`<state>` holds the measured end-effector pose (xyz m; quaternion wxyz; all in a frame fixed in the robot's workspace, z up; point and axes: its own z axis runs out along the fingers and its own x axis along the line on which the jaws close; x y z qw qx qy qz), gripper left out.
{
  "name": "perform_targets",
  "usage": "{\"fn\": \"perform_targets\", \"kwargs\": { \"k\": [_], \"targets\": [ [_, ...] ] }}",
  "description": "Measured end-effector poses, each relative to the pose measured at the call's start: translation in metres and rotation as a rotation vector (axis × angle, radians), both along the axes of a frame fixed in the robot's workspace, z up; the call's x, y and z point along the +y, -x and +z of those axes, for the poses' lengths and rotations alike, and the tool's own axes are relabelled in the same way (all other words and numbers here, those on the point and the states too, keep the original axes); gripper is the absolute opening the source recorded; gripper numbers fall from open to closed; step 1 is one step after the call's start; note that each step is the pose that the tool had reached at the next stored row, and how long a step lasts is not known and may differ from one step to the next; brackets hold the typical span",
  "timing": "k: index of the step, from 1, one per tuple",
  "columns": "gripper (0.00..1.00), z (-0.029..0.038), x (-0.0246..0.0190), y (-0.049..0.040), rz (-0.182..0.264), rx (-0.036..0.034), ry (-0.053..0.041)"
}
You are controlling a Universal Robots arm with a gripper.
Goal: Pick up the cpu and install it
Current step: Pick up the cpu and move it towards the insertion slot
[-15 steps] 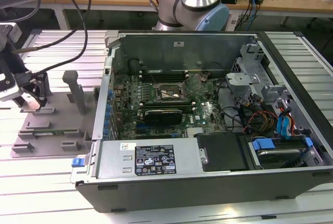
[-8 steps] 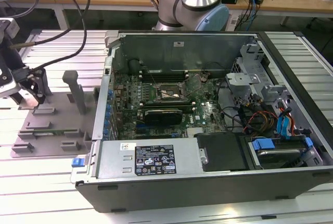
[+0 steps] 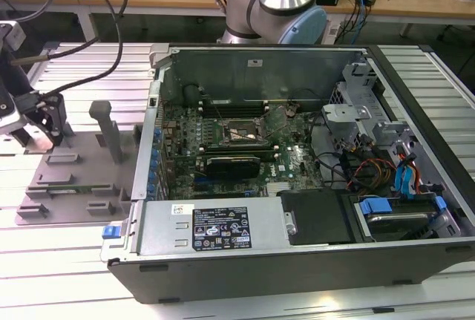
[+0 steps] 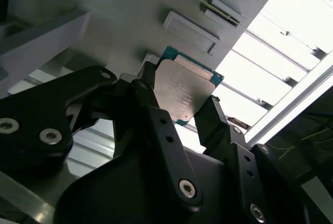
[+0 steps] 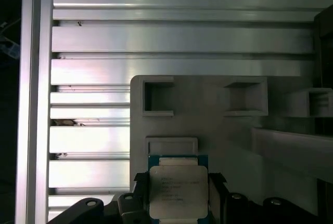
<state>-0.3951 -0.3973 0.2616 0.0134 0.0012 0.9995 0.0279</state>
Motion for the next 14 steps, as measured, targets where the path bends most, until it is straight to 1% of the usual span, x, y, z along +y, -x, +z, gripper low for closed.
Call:
{"fn": "perform_targets", "kwargs": {
  "k": [1, 3, 5, 8, 12, 14],
  "targets": [
    [0.55, 0.0025, 0.0, 0.0, 0.0, 0.0, 0.0],
    [0.55, 0.0101, 0.0001, 0.0, 0.0, 0.0, 0.0],
    [0.55, 0.0151, 0.0001, 0.0, 0.0, -0.0002, 0.0],
    [0.55, 0.0253, 0.0002, 0.0, 0.0, -0.0008, 0.0],
    [0.55, 0.0366, 0.0002, 0.0, 0.0, -0.0015, 0.0],
    [0.55, 0.0395, 0.0003, 0.0, 0.0, -0.0016, 0.0]
  ]
}}
